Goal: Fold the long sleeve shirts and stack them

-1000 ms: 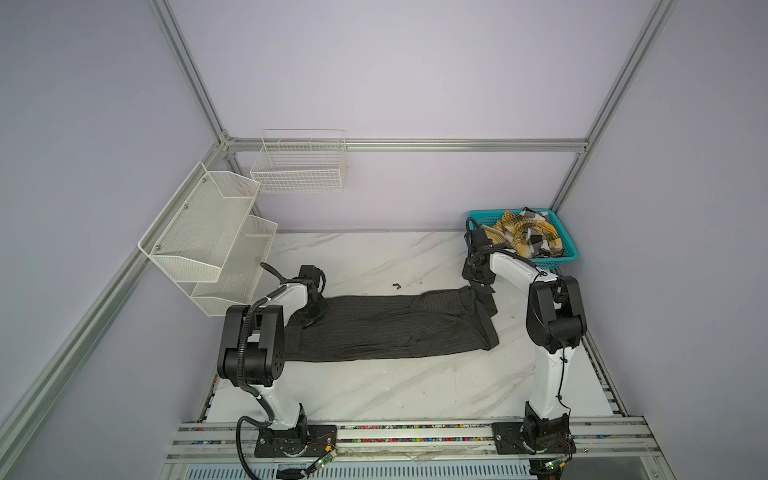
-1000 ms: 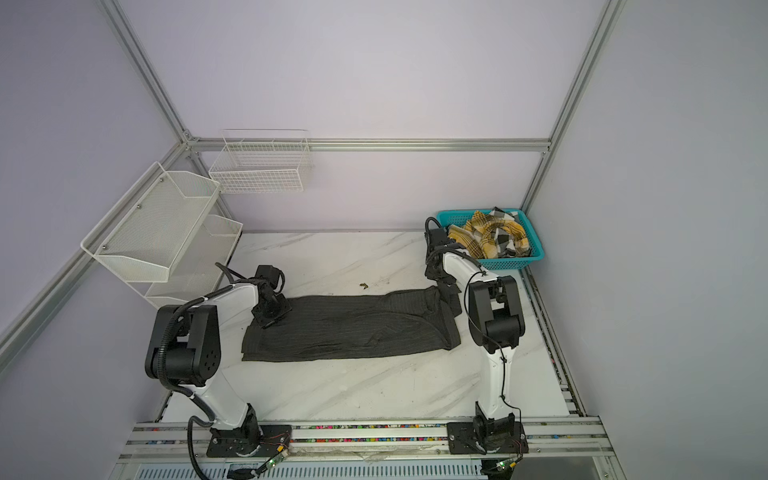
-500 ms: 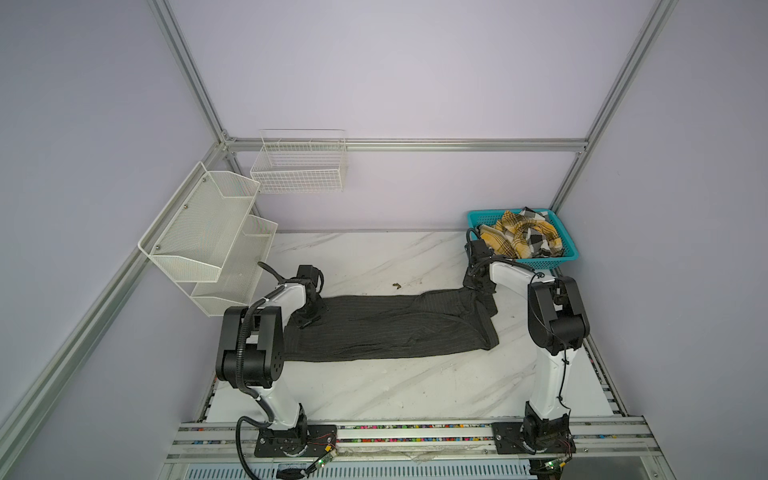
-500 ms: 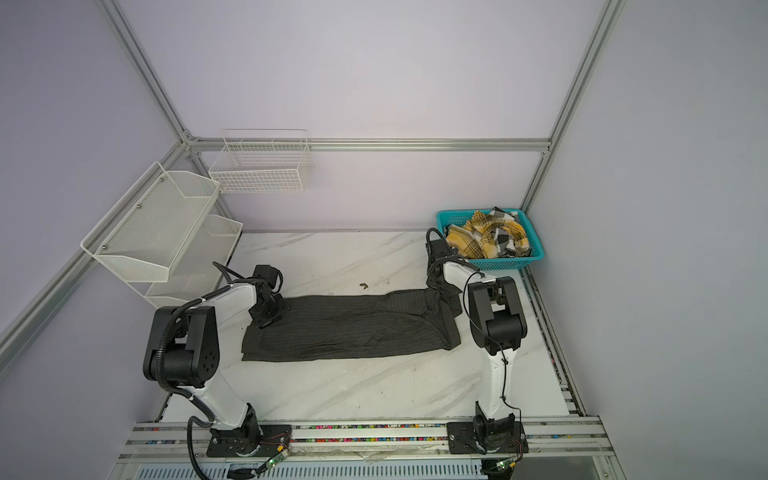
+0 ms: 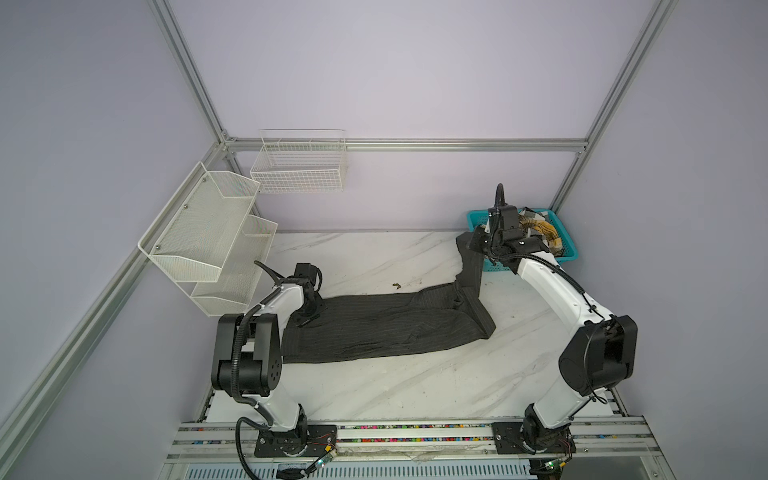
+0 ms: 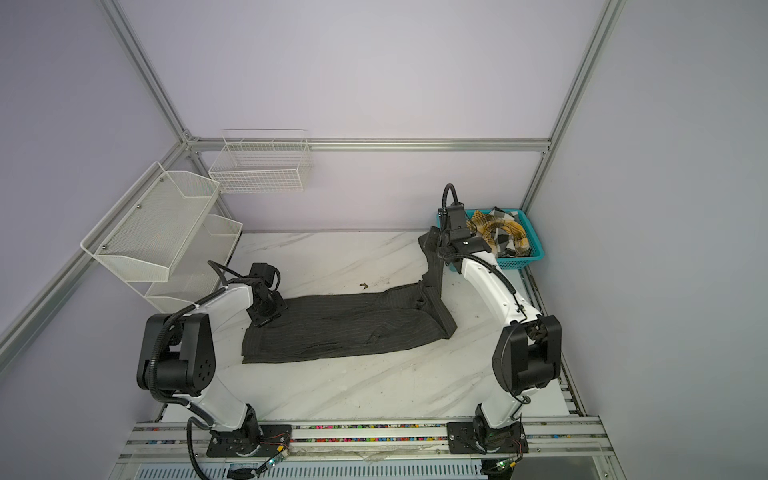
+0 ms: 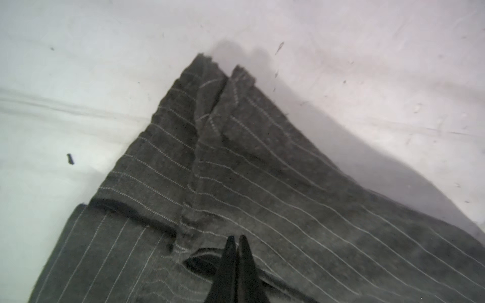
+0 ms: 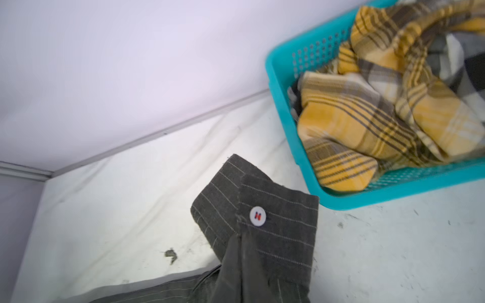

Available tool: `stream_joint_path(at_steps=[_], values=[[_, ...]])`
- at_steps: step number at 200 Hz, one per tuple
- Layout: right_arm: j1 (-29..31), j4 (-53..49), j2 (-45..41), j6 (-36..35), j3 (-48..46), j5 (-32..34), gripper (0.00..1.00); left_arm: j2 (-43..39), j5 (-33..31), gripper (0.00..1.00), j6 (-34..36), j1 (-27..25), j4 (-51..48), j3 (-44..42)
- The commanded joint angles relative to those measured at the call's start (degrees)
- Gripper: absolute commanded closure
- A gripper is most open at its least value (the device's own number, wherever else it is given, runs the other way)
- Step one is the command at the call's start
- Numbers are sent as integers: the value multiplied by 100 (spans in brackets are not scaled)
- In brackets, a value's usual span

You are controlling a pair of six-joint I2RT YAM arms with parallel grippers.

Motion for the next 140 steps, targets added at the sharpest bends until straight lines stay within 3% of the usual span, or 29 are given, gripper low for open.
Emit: stream_joint_path(at_steps=[1, 44, 75, 79, 92, 98, 108, 140], values=[[270, 227, -299, -212, 189, -462, 100, -572, 164, 93, 18, 21, -141, 413], [991, 192, -758, -230, 178, -653, 100, -1284, 750, 66, -152, -101, -227, 725], [1200, -38, -704, 48, -445, -43, 100, -1571, 1069, 59, -245, -305, -170, 545], [1165, -133, -609, 49, -434, 37, 93, -1554, 1130, 59, -271, -340, -161, 506], [1071, -521, -119, 26, -309, 524, 52, -1438, 1241, 61, -362, -488, -106, 378], [1023, -698, 178, 2, -207, 740, 43, -1408, 1251, 62, -410, -544, -97, 316], [932, -967, 703, -55, -42, 988, 38, -1405, 1215, 63, -554, -576, -62, 183], [701, -972, 1539, -338, 81, 1550, 36, -1069, 1263, 64, -987, -577, 438, -187]])
